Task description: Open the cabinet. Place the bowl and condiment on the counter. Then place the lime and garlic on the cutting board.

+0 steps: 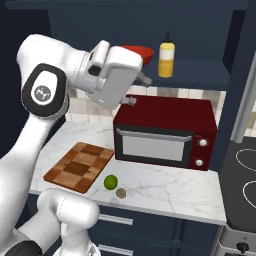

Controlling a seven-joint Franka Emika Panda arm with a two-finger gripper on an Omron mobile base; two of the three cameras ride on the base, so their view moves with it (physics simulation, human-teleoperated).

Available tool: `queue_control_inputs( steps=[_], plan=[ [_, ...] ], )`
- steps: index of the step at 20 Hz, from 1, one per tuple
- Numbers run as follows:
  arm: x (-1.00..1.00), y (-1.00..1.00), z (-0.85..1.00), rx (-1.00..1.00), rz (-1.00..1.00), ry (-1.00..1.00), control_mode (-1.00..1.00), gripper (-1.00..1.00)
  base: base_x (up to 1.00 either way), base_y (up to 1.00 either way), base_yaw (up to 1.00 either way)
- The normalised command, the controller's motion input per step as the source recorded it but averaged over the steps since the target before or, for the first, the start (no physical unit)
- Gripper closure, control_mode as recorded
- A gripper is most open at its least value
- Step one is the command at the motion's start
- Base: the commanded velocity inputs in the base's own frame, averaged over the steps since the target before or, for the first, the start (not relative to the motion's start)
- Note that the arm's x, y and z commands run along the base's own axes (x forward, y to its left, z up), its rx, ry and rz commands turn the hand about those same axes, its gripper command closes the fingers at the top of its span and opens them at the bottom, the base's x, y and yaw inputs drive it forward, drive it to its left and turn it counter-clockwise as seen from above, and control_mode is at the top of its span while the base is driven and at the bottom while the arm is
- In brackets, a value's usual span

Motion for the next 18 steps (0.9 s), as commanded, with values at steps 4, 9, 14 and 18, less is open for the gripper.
queue_control_inputs(
  steps=[4, 9, 14, 18],
  plan=[
    [0.00, 0.18, 0.27, 0.31, 0.22, -0.05, -1.00, -1.00, 0.00, 0.00, 0.00],
    [0.00, 0.22, 0.20, 0.30, 0.31, -0.01, -1.00, -1.00, 0.00, 0.00, 0.00],
    [0.00, 0.40, 0.01, 0.20, 0.38, -0.01, -1.00, -1.00, 0.00, 0.00, 0.00],
    [0.00, 0.55, 0.00, 0.07, 0.40, 0.00, -1.00, -1.00, 0.00, 0.00, 0.00]
  ],
)
